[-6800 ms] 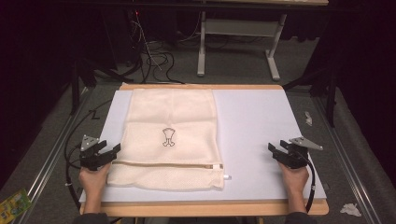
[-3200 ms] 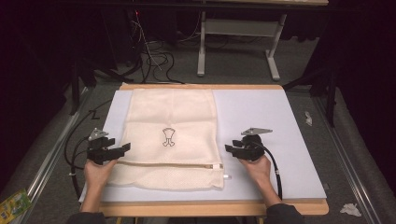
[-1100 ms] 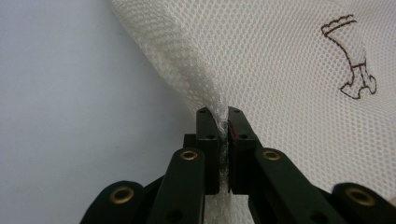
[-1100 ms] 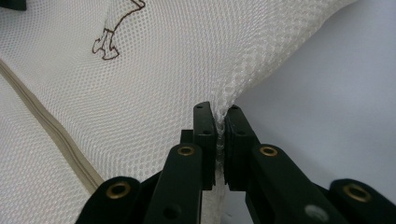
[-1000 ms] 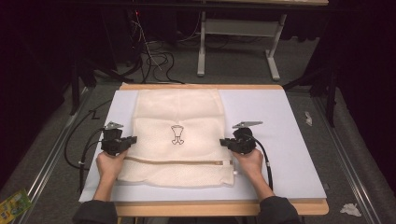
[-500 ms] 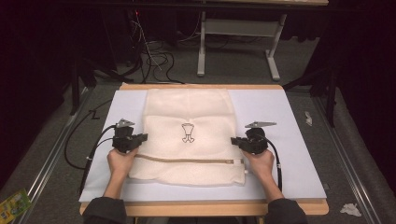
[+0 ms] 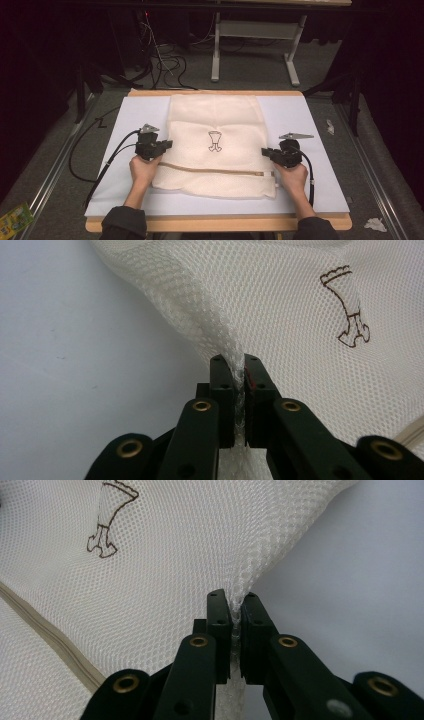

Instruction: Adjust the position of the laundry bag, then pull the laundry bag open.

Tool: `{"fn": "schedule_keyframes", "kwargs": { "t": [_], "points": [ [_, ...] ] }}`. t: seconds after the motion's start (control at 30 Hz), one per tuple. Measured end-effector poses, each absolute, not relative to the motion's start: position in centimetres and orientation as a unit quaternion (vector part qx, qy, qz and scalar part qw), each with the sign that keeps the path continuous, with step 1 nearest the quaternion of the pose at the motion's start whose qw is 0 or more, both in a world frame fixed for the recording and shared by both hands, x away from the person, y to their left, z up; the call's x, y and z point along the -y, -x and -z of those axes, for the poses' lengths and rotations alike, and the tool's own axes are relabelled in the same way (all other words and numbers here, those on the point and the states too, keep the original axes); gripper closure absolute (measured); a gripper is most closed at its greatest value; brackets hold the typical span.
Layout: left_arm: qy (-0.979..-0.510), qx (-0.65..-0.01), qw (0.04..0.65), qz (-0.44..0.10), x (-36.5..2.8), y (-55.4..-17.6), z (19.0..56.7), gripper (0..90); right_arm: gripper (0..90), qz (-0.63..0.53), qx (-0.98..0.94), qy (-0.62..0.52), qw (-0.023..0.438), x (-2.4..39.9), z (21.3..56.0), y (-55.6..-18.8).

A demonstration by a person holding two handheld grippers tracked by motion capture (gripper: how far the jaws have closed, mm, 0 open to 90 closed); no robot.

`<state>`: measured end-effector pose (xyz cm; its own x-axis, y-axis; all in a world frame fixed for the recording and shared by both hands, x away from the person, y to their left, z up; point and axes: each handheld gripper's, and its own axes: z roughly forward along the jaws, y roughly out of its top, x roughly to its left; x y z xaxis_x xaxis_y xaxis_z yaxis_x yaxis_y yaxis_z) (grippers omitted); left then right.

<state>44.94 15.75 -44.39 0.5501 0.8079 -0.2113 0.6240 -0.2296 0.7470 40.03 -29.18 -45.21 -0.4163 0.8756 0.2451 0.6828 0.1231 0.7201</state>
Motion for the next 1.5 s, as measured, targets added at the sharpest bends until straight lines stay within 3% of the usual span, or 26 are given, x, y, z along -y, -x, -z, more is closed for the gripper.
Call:
{"fn": "schedule_keyframes", "kwargs": {
  "t": [0.57, 1.2, 1.37, 1.5],
  "points": [
    [-0.790, -0.449, 0.404, -0.108, -12.9, -45.0, 44.6, 85.2, 86.1, -0.393, -0.727, -0.546, 0.135, 32.0, 45.5, -39.0],
    [-0.809, -0.446, 0.361, -0.129, -12.7, -44.3, 45.4, 82.9, 84.1, -0.374, -0.739, -0.543, 0.137, 31.4, 46.1, -38.6],
    [-0.809, -0.442, 0.362, -0.140, -12.6, -44.0, 45.8, 80.9, 81.8, -0.376, -0.737, -0.544, 0.141, 31.4, 46.3, -38.5],
    [-0.803, -0.443, 0.370, -0.149, -13.0, -43.8, 45.7, 73.9, 74.6, -0.372, -0.737, -0.544, 0.148, 31.4, 46.2, -38.4]
  ]
}}
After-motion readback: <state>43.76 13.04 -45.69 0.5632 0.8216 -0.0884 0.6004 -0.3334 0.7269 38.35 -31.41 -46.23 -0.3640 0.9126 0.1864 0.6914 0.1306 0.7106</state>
